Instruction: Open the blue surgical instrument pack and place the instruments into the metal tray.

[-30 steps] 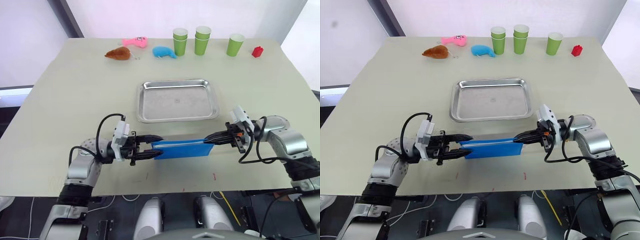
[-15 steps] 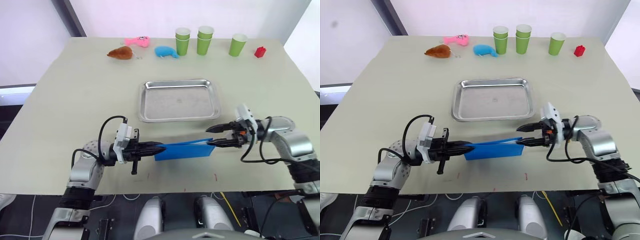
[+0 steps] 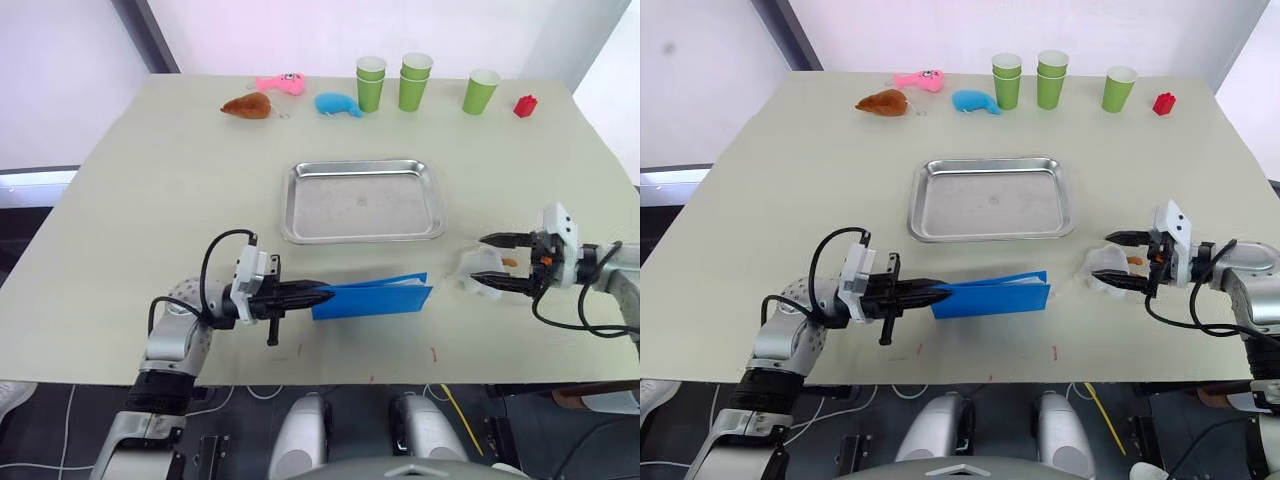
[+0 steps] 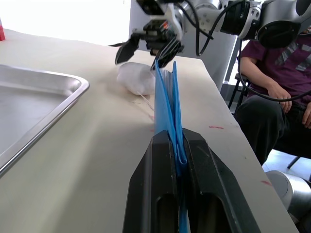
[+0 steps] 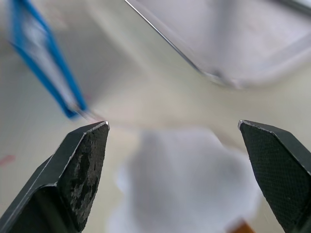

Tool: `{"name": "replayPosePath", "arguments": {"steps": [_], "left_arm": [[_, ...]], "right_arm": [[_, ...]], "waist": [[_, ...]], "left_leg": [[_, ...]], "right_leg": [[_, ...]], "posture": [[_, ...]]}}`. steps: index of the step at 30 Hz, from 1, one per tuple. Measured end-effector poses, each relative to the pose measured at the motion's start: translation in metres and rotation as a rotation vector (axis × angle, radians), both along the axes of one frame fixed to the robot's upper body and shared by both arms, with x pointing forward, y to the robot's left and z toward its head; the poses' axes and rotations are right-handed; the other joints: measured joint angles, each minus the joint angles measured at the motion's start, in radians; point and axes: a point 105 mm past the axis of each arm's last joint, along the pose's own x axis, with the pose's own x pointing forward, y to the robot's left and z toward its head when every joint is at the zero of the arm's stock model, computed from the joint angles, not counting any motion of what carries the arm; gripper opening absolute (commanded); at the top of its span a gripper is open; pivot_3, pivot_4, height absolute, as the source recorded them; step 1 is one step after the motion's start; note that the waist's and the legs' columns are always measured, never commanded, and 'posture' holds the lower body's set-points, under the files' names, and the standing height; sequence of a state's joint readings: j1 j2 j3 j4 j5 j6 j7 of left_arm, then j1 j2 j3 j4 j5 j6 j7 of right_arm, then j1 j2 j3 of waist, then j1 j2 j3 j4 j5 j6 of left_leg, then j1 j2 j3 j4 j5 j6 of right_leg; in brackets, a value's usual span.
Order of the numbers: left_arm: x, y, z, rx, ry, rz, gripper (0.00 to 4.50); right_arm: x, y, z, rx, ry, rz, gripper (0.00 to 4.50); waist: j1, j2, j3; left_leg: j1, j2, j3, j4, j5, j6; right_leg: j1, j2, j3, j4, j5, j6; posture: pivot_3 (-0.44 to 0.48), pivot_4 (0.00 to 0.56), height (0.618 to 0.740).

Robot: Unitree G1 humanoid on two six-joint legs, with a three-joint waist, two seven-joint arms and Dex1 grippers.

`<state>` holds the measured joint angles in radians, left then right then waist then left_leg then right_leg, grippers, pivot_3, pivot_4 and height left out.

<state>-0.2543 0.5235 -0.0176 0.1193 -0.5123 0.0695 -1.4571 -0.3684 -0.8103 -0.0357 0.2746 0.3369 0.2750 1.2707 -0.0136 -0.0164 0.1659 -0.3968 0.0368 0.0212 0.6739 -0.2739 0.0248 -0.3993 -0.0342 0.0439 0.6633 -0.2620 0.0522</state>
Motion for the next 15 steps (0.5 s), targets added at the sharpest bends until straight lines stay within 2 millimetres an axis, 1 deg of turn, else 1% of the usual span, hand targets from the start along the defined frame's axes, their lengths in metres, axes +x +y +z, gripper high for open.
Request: {"name": "replayPosePath", "arguments": {"steps": [1,3,4,5,6,10,11,13,14,15], "left_arm": [[0.0,0.0,0.0,0.0,-0.002,0.0,0.0],[0.001,0.0,0.0,0.001,-0.007,0.001,0.0],[0.002,0.0,0.0,0.001,-0.008,0.001,0.0],[0.002,0.0,0.0,0.001,-0.009,0.0,0.0],[0.002,0.0,0.0,0.001,-0.009,0.0,0.0],[0.003,0.0,0.0,0.006,-0.013,0.001,0.0],[0.003,0.0,0.0,0.006,-0.013,0.002,0.0],[0.004,-0.001,0.0,0.003,-0.015,0.002,0.0],[0.004,-0.002,0.0,0.002,-0.017,0.002,0.0],[0.005,-0.002,0.0,0.002,-0.018,0.002,0.0]], "right_arm": [[0.001,-0.002,-0.006,-0.014,0.016,-0.016,4.47],[0.001,-0.002,-0.012,-0.02,0.034,-0.028,3.96],[0.001,-0.002,-0.014,-0.017,0.038,-0.031,3.79],[0.0,-0.001,-0.016,-0.011,0.044,-0.032,3.13],[0.0,-0.001,-0.016,-0.011,0.045,-0.032,2.97],[-0.003,0.001,-0.017,0.01,0.054,-0.027,1.15],[-0.003,0.001,-0.017,0.012,0.053,-0.026,0.8],[-0.005,0.001,-0.014,0.042,0.058,-0.035,0.18],[-0.006,0.0,-0.013,0.06,0.063,-0.048,0.06],[-0.006,-0.001,-0.012,0.071,0.064,-0.056,0.04]], "waist": [[0.0,0.0,0.0],[0.0,0.0,0.0],[0.0,0.0,0.0],[0.0,0.0,0.0],[0.0,0.0,0.0],[0.0,0.0,0.0],[0.0,0.0,0.0],[0.001,0.0,0.0],[0.002,0.0,0.0],[0.002,0.0,0.0]], "left_leg": [[0.0,0.0,0.0,0.0,0.0,0.0],[0.0,0.0,0.0,0.0,0.0,0.0],[0.0,0.0,0.0,0.0,0.0,0.0],[0.0,0.0,0.0,0.001,0.0,0.0],[0.0,0.0,0.0,0.001,0.0,0.0],[0.0,0.0,0.0,0.001,0.0,0.0],[0.0,0.0,0.0,0.002,0.0,0.0],[0.0,0.0,0.0,0.002,0.0,0.0],[0.0,0.0,0.0,0.002,0.0,0.0],[0.0,0.0,0.0,0.002,0.0,0.0]], "right_leg": [[0.0,0.0,0.0,0.0,0.0,0.0],[0.0,0.0,0.0,0.0,0.0,0.0],[0.0,0.0,0.0,0.0,0.0,0.0],[0.0,0.0,0.0,0.0,0.0,0.0],[0.0,0.0,0.0,0.0,0.0,0.0],[0.001,0.0,0.0,0.0,0.0,0.0],[0.001,0.0,0.0,0.0,0.0,0.0],[0.001,0.0,0.0,0.0,0.0,0.0],[0.001,0.0,0.0,0.0,0.0,0.0],[0.001,0.0,0.0,0.0,0.0,0.0]], "posture": [[0.0,0.15,0.74],[0.0,0.15,0.74],[0.0,0.15,0.74],[0.0,0.15,0.74],[0.0,0.15,0.74],[0.0,0.15,0.74],[0.0,0.15,0.74],[0.0,0.15,0.74],[0.0,0.15,0.74],[0.0,0.15,0.74]]}}
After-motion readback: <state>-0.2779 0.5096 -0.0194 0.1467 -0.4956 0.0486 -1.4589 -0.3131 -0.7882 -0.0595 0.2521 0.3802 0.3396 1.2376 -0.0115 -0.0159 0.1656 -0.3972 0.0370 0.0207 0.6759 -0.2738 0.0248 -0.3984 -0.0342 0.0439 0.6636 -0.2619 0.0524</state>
